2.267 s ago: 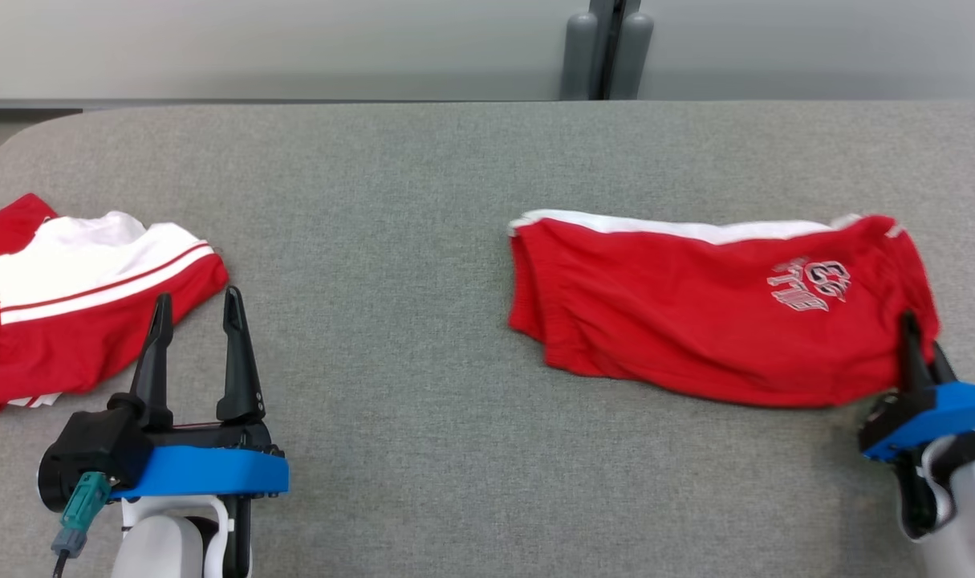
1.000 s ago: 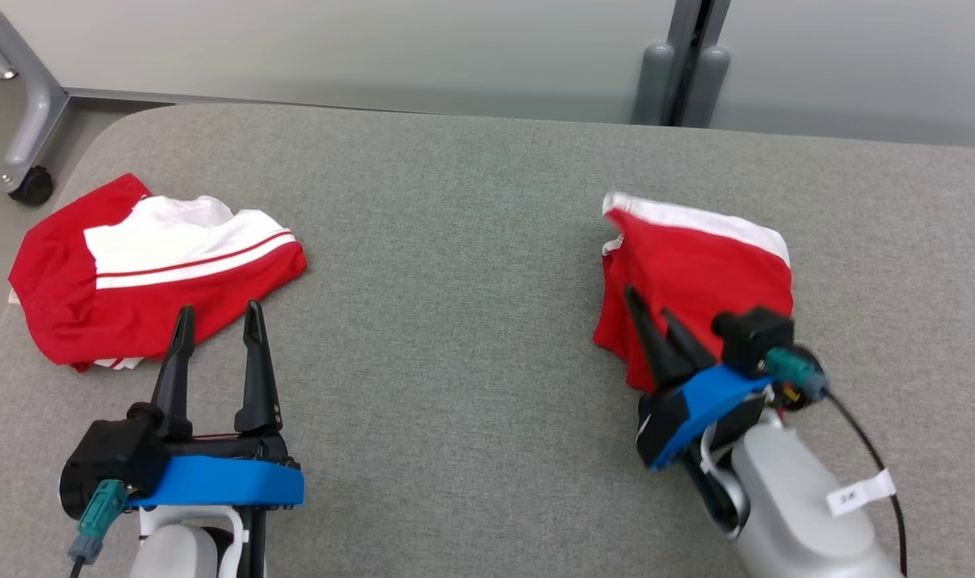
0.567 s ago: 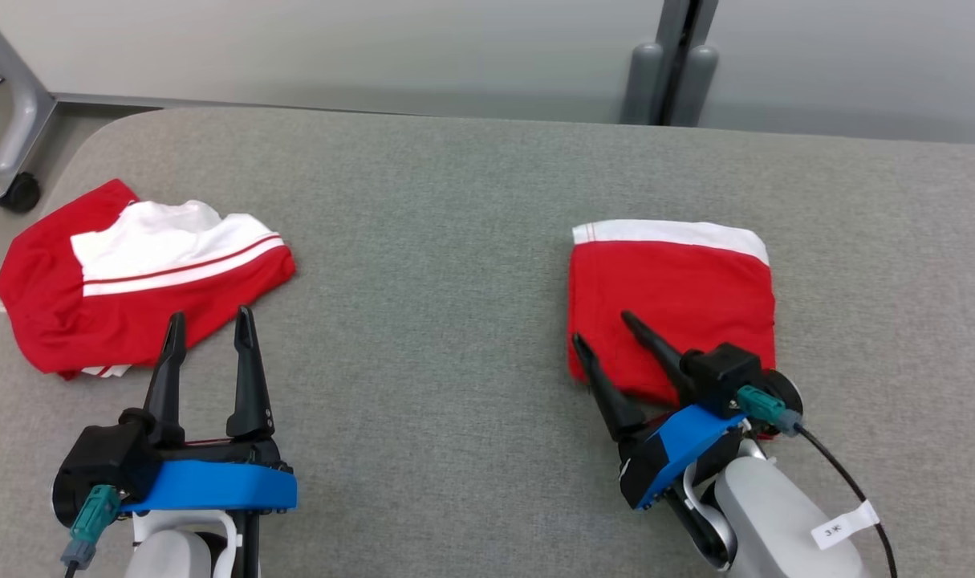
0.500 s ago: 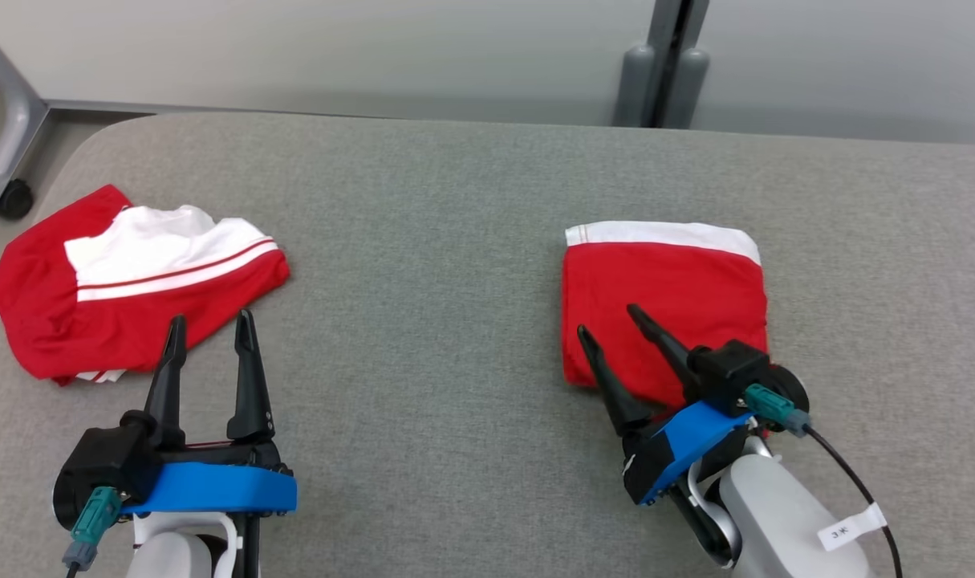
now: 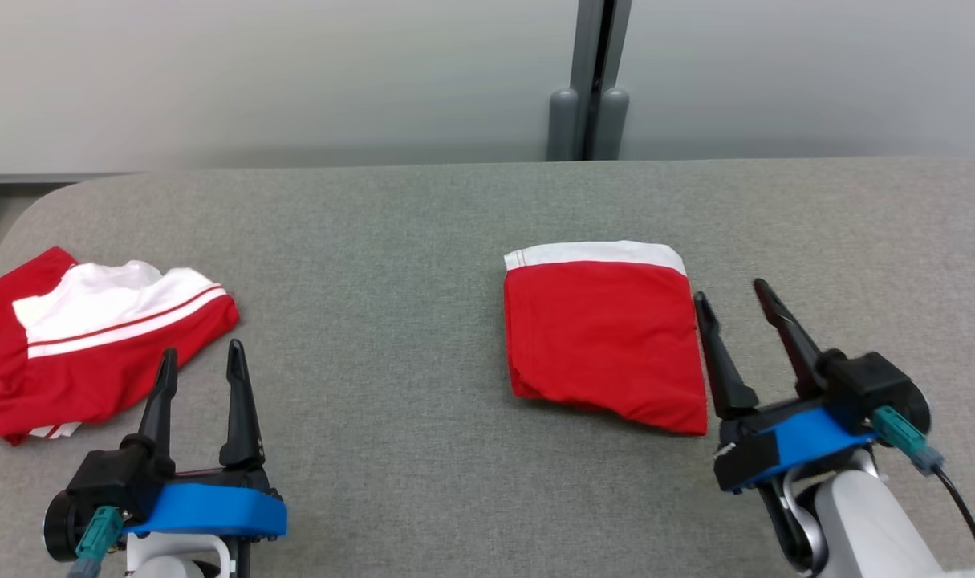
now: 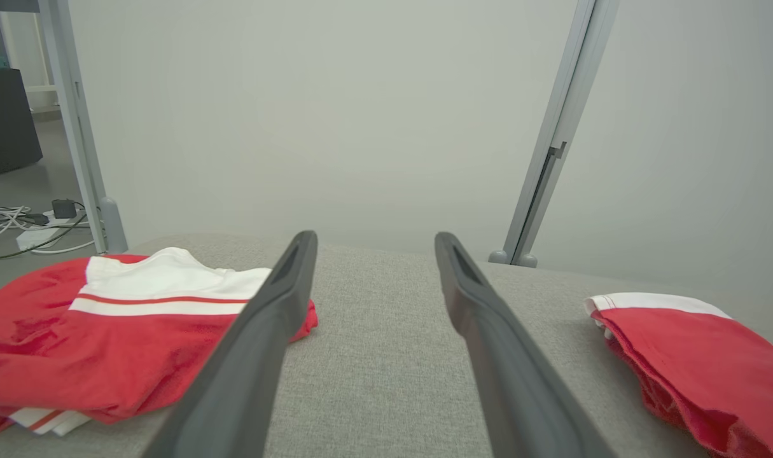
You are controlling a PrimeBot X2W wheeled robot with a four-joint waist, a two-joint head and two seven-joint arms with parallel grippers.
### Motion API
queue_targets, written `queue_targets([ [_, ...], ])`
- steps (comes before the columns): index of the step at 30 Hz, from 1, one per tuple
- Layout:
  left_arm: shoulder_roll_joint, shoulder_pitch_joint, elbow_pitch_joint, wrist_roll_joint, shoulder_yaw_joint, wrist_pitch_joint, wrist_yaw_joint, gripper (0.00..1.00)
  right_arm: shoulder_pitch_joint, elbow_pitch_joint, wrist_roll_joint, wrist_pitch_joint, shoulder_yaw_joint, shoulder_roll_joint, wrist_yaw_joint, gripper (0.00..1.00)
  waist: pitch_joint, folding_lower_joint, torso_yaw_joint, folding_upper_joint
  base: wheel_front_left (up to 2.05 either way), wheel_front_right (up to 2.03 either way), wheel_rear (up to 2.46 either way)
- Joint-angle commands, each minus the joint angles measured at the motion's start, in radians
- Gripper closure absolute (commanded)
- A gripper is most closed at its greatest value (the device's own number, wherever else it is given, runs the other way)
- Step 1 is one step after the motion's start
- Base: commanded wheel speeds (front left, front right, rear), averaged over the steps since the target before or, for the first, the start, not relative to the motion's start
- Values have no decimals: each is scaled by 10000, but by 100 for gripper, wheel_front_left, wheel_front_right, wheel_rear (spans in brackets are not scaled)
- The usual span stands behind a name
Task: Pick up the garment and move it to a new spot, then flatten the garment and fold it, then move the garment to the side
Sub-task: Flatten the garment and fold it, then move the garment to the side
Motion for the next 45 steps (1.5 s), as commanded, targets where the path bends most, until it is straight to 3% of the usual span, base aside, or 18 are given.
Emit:
queue_targets([
  [1,-6,112,44,64,32,-48,74,0,321,-156,-131,-35,-248,76,1,0,-130,0,-135,0,0,0,0],
  [8,-1,407,95,334,138,-47,211,0,1351,-804,-446,-35,-1266,333,1,0,-348,0,-344,0,0,0,0],
  [20,89,1154,-76,516,165,-47,417,0,2493,-1167,-251,-23,-1540,403,1,0,-608,0,-199,0,0,0,0],
  [36,88,1163,-68,391,-2,-47,522,0,2559,-1221,-344,267,-1477,404,1,0,-762,0,-6,0,0,0,0],
  [45,98,1079,-164,299,31,-47,592,0,1668,-1095,-507,320,-1514,403,1,0,-665,0,-19,0,0,0,0],
])
